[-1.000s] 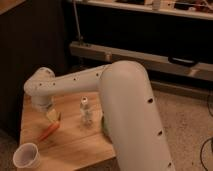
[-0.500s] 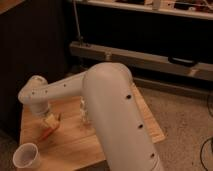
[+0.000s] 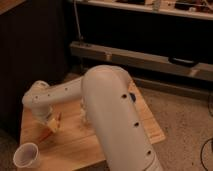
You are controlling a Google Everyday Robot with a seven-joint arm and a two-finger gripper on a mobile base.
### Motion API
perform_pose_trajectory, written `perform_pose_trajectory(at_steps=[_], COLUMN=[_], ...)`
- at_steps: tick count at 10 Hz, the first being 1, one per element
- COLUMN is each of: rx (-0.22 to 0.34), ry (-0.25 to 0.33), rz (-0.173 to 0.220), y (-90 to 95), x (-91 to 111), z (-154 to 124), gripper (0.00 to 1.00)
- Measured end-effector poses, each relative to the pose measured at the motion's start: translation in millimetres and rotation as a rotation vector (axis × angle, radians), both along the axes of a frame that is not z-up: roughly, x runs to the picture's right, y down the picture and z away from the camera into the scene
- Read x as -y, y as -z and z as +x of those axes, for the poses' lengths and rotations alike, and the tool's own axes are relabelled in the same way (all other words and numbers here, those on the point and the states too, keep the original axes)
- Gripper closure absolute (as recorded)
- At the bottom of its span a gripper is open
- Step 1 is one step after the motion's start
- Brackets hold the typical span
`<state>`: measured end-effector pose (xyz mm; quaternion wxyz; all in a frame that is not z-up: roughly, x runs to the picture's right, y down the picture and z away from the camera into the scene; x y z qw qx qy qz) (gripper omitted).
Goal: Place the pepper in the ceramic cup
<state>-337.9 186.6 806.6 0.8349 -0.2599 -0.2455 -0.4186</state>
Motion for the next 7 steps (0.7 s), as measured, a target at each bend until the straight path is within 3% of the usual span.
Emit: perform_pose_trajectory(at_steps=[5,7], rx=[-0.025,-0.037], ry=[-0.032,-0.038], rz=[-0.012,-0.019], y=[-6.4,-8.8], x=[-10.6,-16.9], z=[5.7,5.4], gripper=[0.20,0.34])
